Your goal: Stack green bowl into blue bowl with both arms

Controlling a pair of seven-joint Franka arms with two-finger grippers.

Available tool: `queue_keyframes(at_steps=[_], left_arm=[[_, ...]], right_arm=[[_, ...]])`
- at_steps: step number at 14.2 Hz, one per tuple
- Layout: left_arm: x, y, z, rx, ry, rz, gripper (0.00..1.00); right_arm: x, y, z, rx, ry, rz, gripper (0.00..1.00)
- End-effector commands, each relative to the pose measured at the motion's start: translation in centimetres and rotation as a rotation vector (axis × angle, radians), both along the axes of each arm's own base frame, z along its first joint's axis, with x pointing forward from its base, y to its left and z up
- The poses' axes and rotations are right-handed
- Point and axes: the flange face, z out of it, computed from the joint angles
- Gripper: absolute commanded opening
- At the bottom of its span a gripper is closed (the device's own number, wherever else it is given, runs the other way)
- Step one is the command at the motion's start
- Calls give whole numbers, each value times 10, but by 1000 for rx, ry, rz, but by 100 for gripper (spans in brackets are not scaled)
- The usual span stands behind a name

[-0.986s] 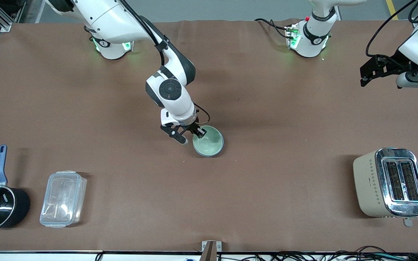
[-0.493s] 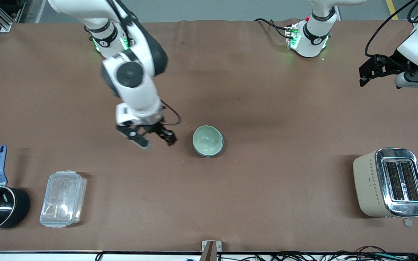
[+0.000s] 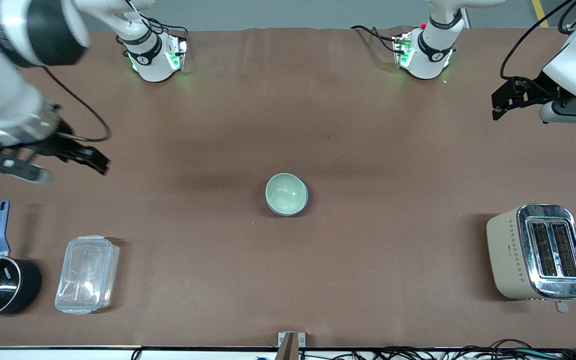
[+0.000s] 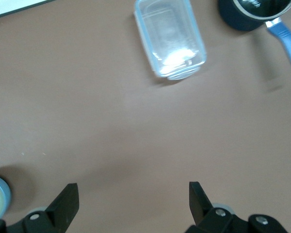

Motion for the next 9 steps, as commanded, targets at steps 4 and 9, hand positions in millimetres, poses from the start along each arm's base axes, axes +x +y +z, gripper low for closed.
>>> queue_keyframes(at_steps=[4, 9], left_arm=[[1, 2, 4, -18, 6, -2, 100], [1, 3, 4, -20, 7, 2, 100]], right_arm=[[-42, -92, 97, 31, 21, 126, 100], [-42, -102, 113, 52, -1, 114, 100]])
